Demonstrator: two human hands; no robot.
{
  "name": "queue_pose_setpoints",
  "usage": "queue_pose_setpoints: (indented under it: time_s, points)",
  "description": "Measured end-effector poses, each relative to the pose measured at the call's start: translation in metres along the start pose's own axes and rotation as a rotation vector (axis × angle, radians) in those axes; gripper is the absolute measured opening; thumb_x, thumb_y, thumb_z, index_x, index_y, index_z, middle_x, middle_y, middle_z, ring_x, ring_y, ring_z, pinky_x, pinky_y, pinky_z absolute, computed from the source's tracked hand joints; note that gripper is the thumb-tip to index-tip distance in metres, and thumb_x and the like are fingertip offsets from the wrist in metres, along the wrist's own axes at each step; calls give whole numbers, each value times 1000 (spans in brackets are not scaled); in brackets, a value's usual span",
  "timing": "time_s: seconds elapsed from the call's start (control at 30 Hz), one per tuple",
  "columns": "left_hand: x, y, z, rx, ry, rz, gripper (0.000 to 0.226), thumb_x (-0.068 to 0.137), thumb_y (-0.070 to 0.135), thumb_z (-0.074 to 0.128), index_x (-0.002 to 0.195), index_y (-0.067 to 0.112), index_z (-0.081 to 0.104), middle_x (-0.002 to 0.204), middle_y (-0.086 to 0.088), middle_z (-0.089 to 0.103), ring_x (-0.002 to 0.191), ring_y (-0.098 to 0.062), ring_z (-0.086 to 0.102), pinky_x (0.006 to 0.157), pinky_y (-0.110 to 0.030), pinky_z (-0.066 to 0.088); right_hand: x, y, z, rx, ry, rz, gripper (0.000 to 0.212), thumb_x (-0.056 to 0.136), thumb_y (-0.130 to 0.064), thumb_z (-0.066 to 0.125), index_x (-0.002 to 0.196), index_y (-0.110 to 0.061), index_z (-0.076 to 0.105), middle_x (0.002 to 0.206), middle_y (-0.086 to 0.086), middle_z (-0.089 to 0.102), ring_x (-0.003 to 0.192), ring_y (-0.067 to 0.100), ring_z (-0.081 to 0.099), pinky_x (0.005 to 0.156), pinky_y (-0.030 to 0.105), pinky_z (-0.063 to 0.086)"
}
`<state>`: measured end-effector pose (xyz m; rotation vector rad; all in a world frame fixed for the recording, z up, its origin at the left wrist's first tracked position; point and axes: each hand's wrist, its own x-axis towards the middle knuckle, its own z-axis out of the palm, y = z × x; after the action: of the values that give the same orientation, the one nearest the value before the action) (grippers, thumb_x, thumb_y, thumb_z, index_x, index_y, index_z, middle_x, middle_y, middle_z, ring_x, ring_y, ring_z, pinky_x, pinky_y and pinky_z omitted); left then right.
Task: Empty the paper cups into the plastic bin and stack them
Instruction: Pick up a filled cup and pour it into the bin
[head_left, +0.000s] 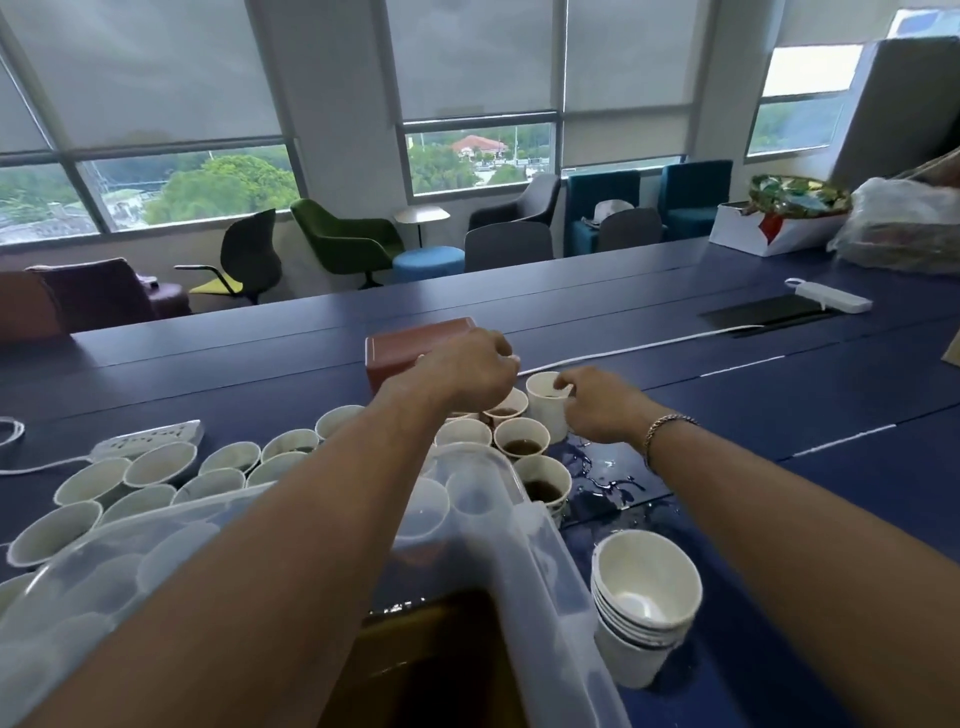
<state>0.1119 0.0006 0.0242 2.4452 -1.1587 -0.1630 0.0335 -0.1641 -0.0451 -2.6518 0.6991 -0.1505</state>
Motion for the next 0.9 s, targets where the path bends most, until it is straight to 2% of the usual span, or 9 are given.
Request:
queue_pose_setpoints:
  time_s: [0.1,0.17,0.27,0.43,0.53,0.6,0.7,0.83,0.9]
  points:
    - [17,-4,2,68,-37,7,41,99,41,45,134,22,57,135,0,59,112,-22,57,100,-41,47,25,6,8,-135,-84,8,59,88,-15,45,146,-20,36,147,8,45,128,30,47,105,39,41]
    - [22,-3,7,81,-64,17,42,99,41,45,135,22,55,137,0,58,114,-22,57,102,-43,46,36,9,12,-222,-126,24,50,86,-15,45,136,-17,47,139,10,52,120,30,52,97,36,45]
    - [26,-2,10,97,-73,21,43,98,40,46,135,22,55,138,-2,57,121,-24,55,104,-42,44,41,7,14,-259,-121,45,32,84,-12,47,112,-11,61,118,12,63,96,27,56,78,30,46]
    - [21,-5,11,104,-74,8,41,98,39,47,134,23,56,137,-1,58,122,-23,53,105,-43,44,37,9,4,-239,-88,52,28,80,-16,46,100,-11,64,106,13,66,87,28,58,78,34,52]
    - [14,-1,10,72,-63,6,39,99,35,46,135,21,56,137,-1,58,119,-23,54,102,-42,46,26,6,-15,-238,-63,31,19,82,-17,50,94,-11,63,98,13,66,83,28,57,74,32,51]
    - [6,5,7,57,-49,13,37,100,29,46,134,21,57,136,-1,58,116,-22,56,100,-40,47,16,2,-35,-243,-10,18,22,83,-21,56,99,-8,65,91,10,63,82,28,57,70,30,48]
    - [-6,17,2,59,-22,10,37,97,19,47,133,21,58,137,-1,57,114,-22,56,95,-36,49,-8,-12,-71,-225,87,0,27,81,-25,63,102,-9,68,92,9,66,83,27,60,75,36,54]
    - [-23,34,-14,-12,104,-37,26,97,21,43,109,10,63,123,-13,62,99,-28,56,79,-35,45,-53,-43,-113,-283,192,-96,19,84,-28,65,95,-14,74,90,4,68,81,21,61,72,35,54]
    - [-34,44,-23,-114,150,-75,31,98,19,39,106,2,64,113,-21,64,97,-36,59,79,-42,50,-79,-62,-126,-299,227,-161,18,87,-30,64,92,-17,75,88,0,68,80,18,60,69,32,51]
